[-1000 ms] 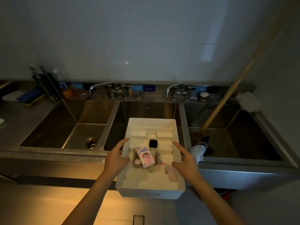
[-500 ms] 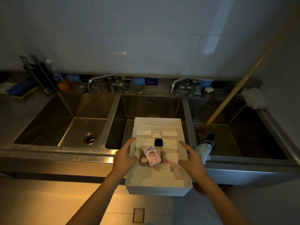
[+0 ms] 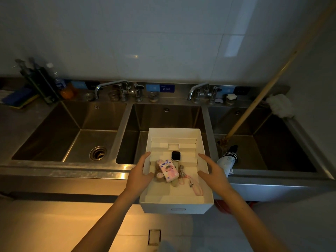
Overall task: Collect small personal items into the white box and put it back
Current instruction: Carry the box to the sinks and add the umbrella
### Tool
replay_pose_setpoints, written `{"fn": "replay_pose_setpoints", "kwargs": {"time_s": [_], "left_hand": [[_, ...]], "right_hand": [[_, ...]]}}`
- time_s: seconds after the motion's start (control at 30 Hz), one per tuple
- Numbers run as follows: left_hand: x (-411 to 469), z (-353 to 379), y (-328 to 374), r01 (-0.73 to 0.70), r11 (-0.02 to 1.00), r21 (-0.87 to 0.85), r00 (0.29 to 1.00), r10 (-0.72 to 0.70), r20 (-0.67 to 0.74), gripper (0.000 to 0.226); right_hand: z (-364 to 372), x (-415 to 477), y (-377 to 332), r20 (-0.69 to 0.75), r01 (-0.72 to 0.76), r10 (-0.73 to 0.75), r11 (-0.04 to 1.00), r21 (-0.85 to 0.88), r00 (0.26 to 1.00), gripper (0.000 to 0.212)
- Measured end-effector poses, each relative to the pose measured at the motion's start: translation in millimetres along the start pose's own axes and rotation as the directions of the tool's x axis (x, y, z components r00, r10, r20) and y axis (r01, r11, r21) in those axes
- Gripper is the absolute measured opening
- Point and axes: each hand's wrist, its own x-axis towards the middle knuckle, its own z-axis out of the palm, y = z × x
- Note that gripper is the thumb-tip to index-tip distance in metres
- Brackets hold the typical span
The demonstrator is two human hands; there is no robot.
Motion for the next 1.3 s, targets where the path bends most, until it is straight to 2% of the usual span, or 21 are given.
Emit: {"fn": "replay_pose_setpoints", "kwargs": {"time_s": [0.13,0.27,0.33,0.57,0.7,0.8,1.03,1.3], "left_hand": [[-0.5,4.3,-2.7,-0.001,1.0,-0.01,0.999,0.001,-0.039,0.068],[0.8,6.7,-5.2,-0.001,1.0,-0.008,0.998,0.0,-0.056,0.066],[2.5,7.5,-6.8,0.0,1.0,0.001,0.998,0.0,-0.062,0.065],[5.0,6.0,-15.6,0.013,1.0,0.019,0.998,-0.012,-0.057,0.065],[6.4,6.1,-17.5,0.004,0.999,0.053,0.998,-0.001,-0.062,0.065],[6.1,6.3,-17.8,0.006,0.998,0.061,0.998,-0.002,-0.071,0.066],[3.9,6.9,-14.8,0.022,0.997,0.08,0.997,-0.015,-0.081,0.066],[1.6,6.0,-12.7,0.014,0.998,0.062,0.997,-0.009,-0.08,0.066]], "right_hand": [[-12.1,-5.0,0.7,-0.094,-0.011,0.025,0.989,0.145,0.995,0.045],[-35.1,-6.9,14.8,-0.376,-0.023,0.06,0.994,0.102,0.924,0.048],[-47.0,-2.5,28.6,-0.446,-0.097,0.104,0.995,0.039,0.889,0.055],[-34.5,11.3,53.7,-0.347,-0.385,0.34,0.92,-0.069,0.874,0.086],[-19.7,19.8,57.8,-0.278,-0.461,0.436,0.887,-0.029,0.856,0.096],[-12.2,23.7,59.8,-0.283,-0.499,0.487,0.866,0.033,0.826,0.099],[-15.1,24.8,67.8,-0.304,-0.47,0.535,0.843,0.263,0.789,0.088],[-40.3,14.1,56.2,-0.383,-0.277,0.408,0.894,0.353,0.828,0.078]]}}
